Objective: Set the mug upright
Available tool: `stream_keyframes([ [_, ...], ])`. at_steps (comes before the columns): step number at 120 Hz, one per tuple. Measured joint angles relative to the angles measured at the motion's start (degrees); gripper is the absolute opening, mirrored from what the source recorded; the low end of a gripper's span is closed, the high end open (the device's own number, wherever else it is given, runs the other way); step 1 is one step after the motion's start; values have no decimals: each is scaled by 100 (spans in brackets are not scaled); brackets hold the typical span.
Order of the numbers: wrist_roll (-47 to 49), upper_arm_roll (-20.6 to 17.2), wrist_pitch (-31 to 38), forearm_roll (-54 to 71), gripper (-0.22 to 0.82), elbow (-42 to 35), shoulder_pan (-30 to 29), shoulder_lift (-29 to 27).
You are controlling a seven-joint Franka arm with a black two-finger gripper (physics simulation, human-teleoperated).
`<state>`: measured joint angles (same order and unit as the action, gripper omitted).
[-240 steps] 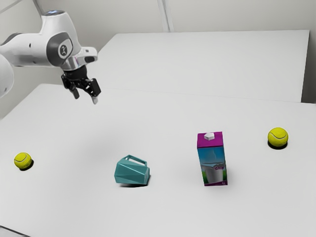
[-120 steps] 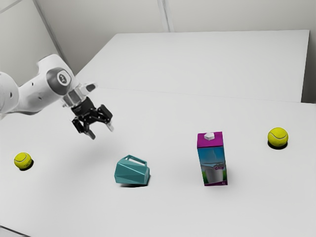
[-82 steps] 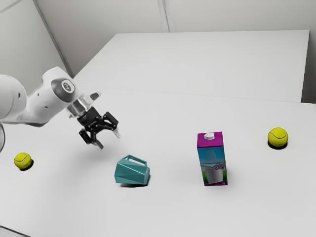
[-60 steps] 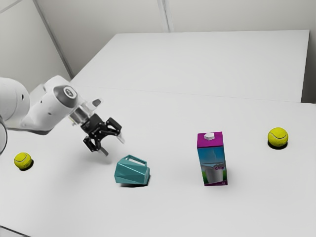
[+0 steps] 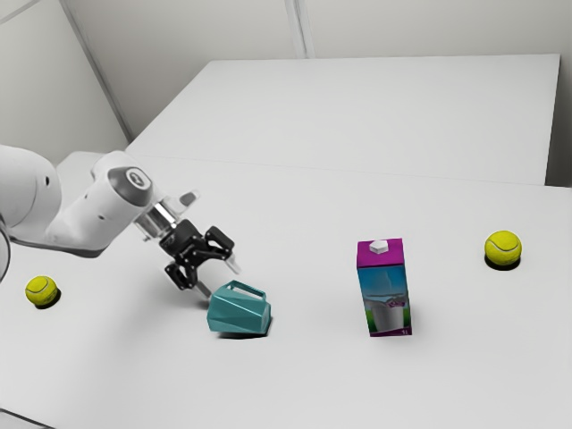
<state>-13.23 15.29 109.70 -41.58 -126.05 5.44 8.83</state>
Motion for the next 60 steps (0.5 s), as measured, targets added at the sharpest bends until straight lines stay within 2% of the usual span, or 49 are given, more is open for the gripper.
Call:
stream_keyframes([
  [52, -111, 0, 3, -183, 60, -214, 186, -137],
  [60, -121, 0, 0, -207, 58, -223, 224, -146],
])
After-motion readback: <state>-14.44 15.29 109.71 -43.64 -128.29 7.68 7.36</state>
